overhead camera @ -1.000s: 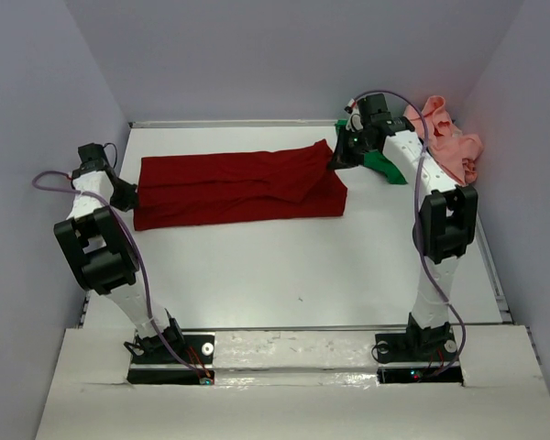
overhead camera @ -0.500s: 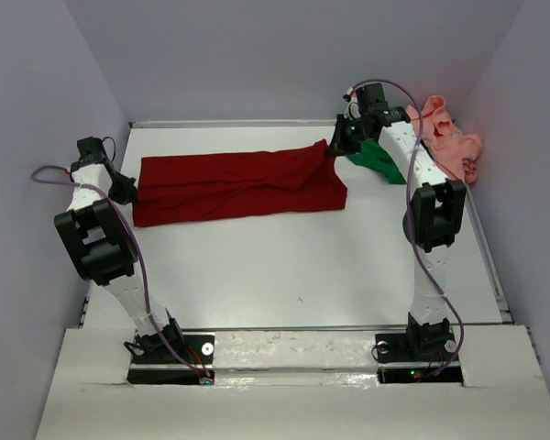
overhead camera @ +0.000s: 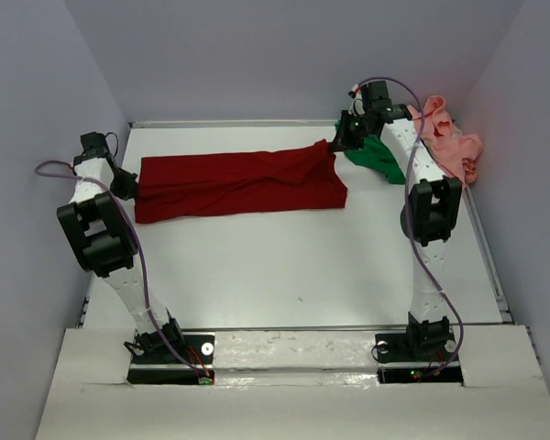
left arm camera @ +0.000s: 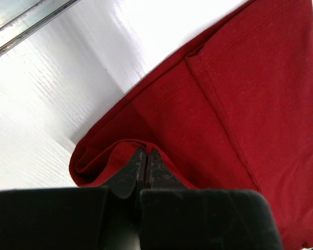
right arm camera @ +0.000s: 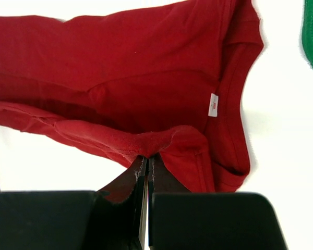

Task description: Fold and stack the t-shirts

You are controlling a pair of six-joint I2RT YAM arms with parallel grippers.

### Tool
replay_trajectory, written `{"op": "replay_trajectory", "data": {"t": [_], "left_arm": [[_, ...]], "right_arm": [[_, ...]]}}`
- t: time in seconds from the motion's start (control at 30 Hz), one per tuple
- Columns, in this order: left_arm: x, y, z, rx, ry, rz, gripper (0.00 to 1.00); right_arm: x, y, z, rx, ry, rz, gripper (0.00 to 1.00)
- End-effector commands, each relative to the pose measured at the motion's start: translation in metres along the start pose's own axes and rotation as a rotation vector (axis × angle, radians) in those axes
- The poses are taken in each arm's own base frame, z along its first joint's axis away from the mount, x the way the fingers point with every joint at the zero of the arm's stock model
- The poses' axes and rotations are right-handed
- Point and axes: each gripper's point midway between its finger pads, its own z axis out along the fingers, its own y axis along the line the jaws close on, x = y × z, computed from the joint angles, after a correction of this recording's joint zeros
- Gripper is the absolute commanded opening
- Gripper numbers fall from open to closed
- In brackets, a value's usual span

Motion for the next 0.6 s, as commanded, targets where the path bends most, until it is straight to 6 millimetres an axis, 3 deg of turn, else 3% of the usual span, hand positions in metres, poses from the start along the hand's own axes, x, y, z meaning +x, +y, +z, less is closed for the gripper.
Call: {"op": "replay_trajectory", "data": {"t": [0.0,0.57], "left_arm": [[-0.014,-0.012,-0.004,0.014,-0.036,0.013,0.0],[-0.031,-0.038,-0.002,0.021,-0.06,0.04,0.0]], "right_arm": [[-0.018,0.003,-0.006,-0.023,-0.048,-0.009,0.0],[-0.024,0.0,0.009,-0.036,-0.058,-0.011,0.0]]}}
